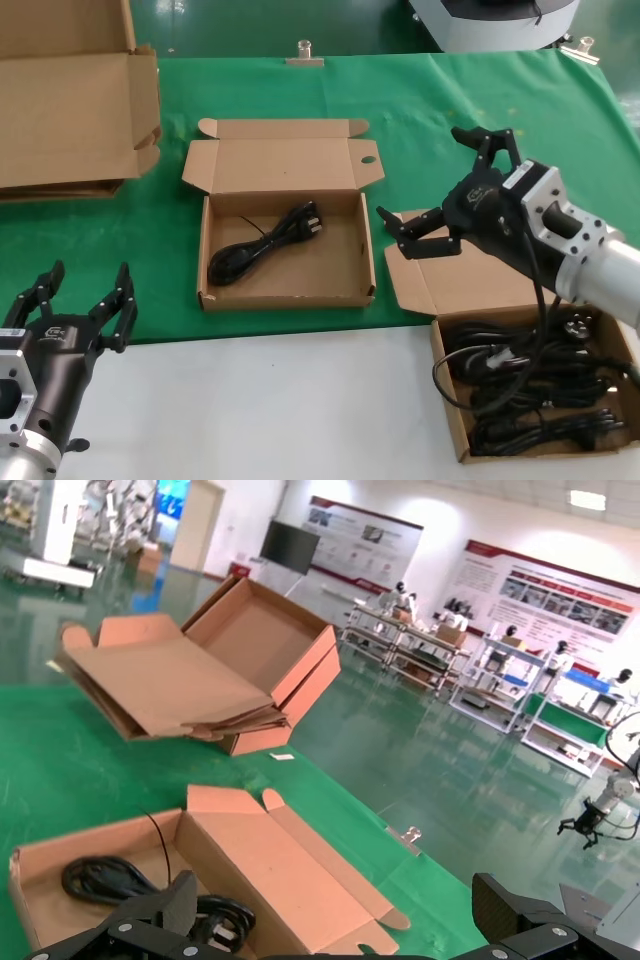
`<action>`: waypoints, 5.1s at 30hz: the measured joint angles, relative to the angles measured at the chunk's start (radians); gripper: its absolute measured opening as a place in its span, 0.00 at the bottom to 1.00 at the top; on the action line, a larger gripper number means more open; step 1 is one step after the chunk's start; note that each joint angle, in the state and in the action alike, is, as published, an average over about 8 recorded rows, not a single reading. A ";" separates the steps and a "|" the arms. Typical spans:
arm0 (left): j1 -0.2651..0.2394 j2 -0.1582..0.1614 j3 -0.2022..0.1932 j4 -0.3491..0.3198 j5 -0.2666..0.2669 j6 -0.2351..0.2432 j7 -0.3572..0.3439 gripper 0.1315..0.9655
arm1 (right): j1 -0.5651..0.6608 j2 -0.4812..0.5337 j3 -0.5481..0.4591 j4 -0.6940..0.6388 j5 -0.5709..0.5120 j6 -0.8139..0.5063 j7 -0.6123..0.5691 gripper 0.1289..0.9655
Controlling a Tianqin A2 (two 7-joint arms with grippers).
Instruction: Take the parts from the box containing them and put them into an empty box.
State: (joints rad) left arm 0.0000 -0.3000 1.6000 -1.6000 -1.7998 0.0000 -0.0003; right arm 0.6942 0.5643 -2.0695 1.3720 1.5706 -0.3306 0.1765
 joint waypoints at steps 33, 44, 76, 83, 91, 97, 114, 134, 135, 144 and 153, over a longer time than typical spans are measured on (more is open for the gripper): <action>0.000 0.000 0.000 0.000 0.000 0.000 0.000 0.96 | -0.407 -0.155 0.275 0.134 0.134 0.194 -0.103 1.00; 0.000 0.000 0.000 0.000 0.000 0.000 0.000 1.00 | -0.543 -0.207 0.367 0.178 0.179 0.258 -0.138 1.00; 0.000 0.000 0.000 0.000 0.000 0.000 0.000 1.00 | -0.663 -0.252 0.448 0.218 0.219 0.316 -0.169 1.00; 0.000 0.000 0.000 0.000 0.000 0.000 0.000 1.00 | -0.663 -0.252 0.448 0.218 0.219 0.316 -0.169 1.00; 0.000 0.000 0.000 0.000 0.000 0.000 0.000 1.00 | -0.663 -0.252 0.448 0.218 0.219 0.316 -0.169 1.00; 0.000 0.000 0.000 0.000 0.000 0.000 0.000 1.00 | -0.663 -0.252 0.448 0.218 0.219 0.316 -0.169 1.00; 0.000 0.000 0.000 0.000 0.000 0.000 0.000 1.00 | -0.663 -0.252 0.448 0.218 0.219 0.316 -0.169 1.00; 0.000 0.000 0.000 0.000 0.000 0.000 0.000 1.00 | -0.663 -0.252 0.448 0.218 0.219 0.316 -0.169 1.00; 0.000 0.000 0.000 0.000 0.000 0.000 0.000 1.00 | -0.663 -0.252 0.448 0.218 0.219 0.316 -0.169 1.00; 0.000 0.000 0.000 0.000 0.000 0.000 0.000 1.00 | -0.663 -0.252 0.448 0.218 0.219 0.316 -0.169 1.00; 0.000 0.000 0.000 0.000 0.000 0.000 0.000 1.00 | -0.663 -0.252 0.448 0.218 0.219 0.316 -0.169 1.00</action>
State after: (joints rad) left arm 0.0000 -0.3000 1.6000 -1.6000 -1.8000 0.0000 0.0000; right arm 0.0311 0.3118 -1.6210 1.5898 1.7897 -0.0148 0.0079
